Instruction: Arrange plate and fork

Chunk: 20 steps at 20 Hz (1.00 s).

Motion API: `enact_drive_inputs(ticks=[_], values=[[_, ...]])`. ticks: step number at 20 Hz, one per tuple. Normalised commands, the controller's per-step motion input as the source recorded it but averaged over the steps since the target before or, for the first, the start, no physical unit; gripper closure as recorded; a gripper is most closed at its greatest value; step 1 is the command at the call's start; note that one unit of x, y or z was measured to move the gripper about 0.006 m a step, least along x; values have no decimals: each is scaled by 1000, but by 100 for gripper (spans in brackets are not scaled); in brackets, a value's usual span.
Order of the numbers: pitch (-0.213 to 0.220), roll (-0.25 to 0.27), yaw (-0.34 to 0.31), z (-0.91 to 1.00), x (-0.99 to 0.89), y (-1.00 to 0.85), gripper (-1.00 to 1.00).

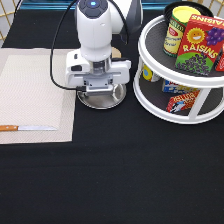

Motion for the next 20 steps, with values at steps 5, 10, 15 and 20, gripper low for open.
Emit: enact_drive_inputs(ticks=[5, 10, 15, 20], values=[[118, 27, -21, 0, 326, -691, -100], [89, 56, 0, 0, 91, -865, -100], [85, 93, 0, 0, 87, -976, -100], [67, 89, 0, 0, 170, -998, -100]])
